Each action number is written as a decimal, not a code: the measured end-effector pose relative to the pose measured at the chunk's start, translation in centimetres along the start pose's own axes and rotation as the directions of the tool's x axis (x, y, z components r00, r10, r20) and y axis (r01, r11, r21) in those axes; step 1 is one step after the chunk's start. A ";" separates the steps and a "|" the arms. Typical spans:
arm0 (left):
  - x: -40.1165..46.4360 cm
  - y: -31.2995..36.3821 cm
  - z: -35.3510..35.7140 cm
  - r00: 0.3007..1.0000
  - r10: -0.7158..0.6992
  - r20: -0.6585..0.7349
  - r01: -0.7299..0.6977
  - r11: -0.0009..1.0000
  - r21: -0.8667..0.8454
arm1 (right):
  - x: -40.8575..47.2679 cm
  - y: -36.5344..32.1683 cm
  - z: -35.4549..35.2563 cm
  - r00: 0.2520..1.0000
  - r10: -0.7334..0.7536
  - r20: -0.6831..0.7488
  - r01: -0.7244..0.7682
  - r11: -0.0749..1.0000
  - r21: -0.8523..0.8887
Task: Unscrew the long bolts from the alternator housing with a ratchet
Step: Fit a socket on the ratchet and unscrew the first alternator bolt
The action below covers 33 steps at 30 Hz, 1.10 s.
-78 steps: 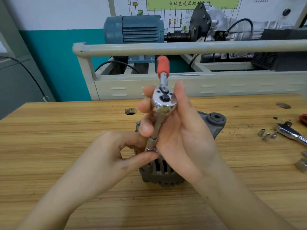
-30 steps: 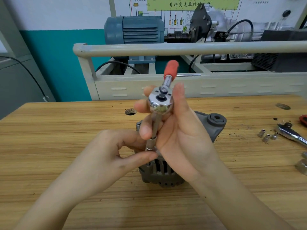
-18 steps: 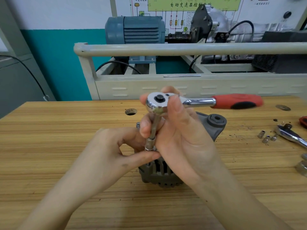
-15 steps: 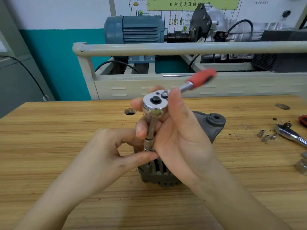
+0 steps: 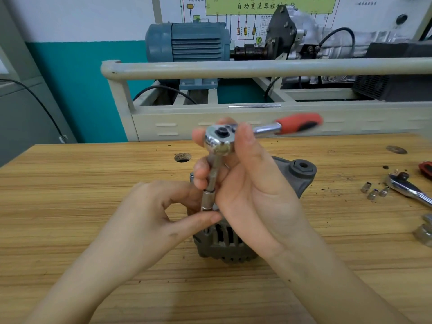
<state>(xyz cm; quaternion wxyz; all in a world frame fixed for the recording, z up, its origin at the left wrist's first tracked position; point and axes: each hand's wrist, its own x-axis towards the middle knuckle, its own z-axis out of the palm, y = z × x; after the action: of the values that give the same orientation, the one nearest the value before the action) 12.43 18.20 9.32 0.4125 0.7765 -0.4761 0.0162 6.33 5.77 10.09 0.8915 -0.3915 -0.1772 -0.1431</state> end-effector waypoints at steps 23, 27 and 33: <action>-0.2 0.1 -0.1 0.997 0.029 0.064 -0.033 0.998 0.056 | 0.0 0.1 0.2 1.000 0.030 -0.003 -0.030 1.000 0.006; -0.3 -0.1 0.5 0.998 0.053 -0.022 -0.049 0.986 0.162 | -0.3 0.0 0.2 0.997 -0.035 -0.068 0.036 0.999 0.006; -0.1 0.2 0.3 1.000 0.020 -0.017 -0.018 0.995 0.102 | -0.4 0.0 0.3 0.999 0.000 -0.039 0.000 1.000 -0.004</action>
<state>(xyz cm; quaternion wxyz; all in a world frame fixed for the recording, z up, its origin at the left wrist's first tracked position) 12.12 18.07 9.19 0.3765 0.7917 -0.4783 0.0515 5.94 6.06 10.11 0.8940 -0.3906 -0.1596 -0.1509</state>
